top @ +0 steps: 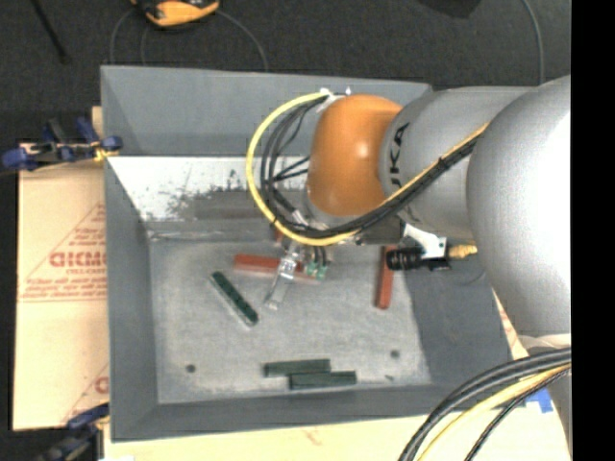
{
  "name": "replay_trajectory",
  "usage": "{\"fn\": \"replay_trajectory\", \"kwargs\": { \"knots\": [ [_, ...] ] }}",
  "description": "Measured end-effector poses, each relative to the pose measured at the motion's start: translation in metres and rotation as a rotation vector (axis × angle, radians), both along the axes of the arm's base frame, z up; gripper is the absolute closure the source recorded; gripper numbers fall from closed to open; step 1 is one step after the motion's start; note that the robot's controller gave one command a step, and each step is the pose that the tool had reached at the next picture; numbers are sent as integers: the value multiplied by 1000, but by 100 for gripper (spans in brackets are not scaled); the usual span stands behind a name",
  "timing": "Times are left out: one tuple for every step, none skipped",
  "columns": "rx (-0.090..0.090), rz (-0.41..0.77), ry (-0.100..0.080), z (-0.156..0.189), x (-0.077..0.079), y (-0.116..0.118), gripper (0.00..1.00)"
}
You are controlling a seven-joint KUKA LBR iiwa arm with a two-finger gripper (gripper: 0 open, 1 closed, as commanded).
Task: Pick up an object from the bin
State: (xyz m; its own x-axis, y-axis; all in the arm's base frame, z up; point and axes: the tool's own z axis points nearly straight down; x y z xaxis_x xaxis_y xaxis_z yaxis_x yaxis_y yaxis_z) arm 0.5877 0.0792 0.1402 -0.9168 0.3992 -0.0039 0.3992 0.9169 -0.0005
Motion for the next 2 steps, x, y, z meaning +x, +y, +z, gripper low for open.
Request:
{"fn": "replay_trajectory", "kwargs": {
  "knots": [
    [5, -14, -10, -41, 27, 42, 0],
    [5, 0, 0, -68, 4, 28, 0]
  ]
}}
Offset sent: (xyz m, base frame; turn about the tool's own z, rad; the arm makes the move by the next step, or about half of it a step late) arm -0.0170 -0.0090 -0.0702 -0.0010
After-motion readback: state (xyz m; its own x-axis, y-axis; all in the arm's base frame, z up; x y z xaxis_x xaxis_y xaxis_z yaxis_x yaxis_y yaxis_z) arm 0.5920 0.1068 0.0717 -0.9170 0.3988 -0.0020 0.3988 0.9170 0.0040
